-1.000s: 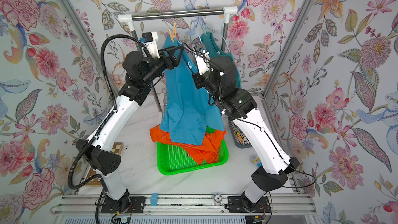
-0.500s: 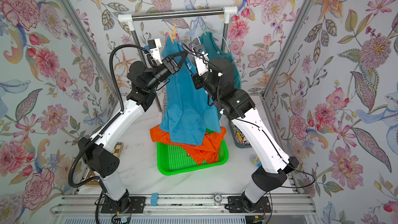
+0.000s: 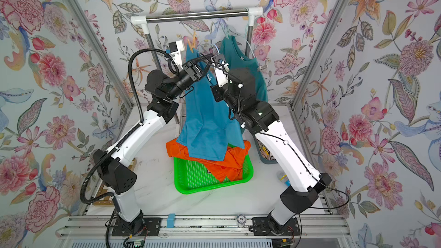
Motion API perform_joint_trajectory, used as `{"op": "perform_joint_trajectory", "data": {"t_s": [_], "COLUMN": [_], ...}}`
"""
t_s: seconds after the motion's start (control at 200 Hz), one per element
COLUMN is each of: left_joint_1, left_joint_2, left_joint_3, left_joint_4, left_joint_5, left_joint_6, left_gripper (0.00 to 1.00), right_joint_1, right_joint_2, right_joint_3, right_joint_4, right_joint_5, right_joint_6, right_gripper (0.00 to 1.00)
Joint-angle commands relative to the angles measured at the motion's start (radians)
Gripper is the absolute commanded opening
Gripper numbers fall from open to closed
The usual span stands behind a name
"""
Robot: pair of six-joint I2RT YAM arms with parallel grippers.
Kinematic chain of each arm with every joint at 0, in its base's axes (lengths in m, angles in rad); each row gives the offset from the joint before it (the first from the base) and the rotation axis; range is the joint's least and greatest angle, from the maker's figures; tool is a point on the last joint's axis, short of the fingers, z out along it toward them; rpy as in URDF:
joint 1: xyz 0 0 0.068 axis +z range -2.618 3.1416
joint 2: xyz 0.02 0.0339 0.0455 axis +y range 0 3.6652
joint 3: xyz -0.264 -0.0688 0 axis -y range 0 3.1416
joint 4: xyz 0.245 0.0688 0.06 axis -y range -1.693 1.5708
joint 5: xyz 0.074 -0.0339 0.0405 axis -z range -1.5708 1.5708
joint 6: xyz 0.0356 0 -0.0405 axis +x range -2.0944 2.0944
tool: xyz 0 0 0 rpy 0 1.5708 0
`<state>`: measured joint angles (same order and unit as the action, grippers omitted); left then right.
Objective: Use clothespins to secure the t-shirt on both sides of the hanger
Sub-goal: Hang the hanger on the clothesline.
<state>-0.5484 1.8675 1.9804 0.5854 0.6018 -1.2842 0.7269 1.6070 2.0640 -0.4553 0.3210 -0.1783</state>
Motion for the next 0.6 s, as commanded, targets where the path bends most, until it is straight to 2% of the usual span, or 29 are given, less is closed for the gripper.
{"op": "perform_joint_trajectory", "data": {"t_s": [0.0,0.045,0.13,0.295,0.515,0.596], "left_joint_1": [-0.017,-0.018,-0.016,-0.015,-0.022,-0.03], "left_joint_2": [0.019,0.01,-0.03,-0.108,-0.023,0.004], "left_joint_3": [0.023,0.006,-0.054,-0.149,-0.008,0.037], "left_joint_4": [0.005,0.012,0.021,-0.03,-0.077,-0.059], "left_joint_5": [0.019,0.02,0.008,-0.042,-0.022,-0.017], "left_joint_6": [-0.015,-0.016,-0.006,0.056,0.031,0.012], "left_gripper": [0.28,0.29,0.38,0.44,0.44,0.38], "right_joint_1": [0.006,0.005,0.0,-0.012,-0.001,0.006], "right_joint_2": [-0.053,-0.055,-0.062,-0.085,-0.114,-0.114], "right_joint_3": [-0.007,-0.007,-0.011,-0.024,-0.069,-0.077], "right_joint_4": [0.092,0.095,0.105,0.123,0.136,0.137], "right_joint_5": [0.002,0.01,0.022,0.017,-0.007,-0.01], "right_joint_6": [0.009,0.003,-0.006,-0.005,0.005,0.007], "right_gripper": [0.0,0.0,0.0,0.0,0.0,0.0]}}
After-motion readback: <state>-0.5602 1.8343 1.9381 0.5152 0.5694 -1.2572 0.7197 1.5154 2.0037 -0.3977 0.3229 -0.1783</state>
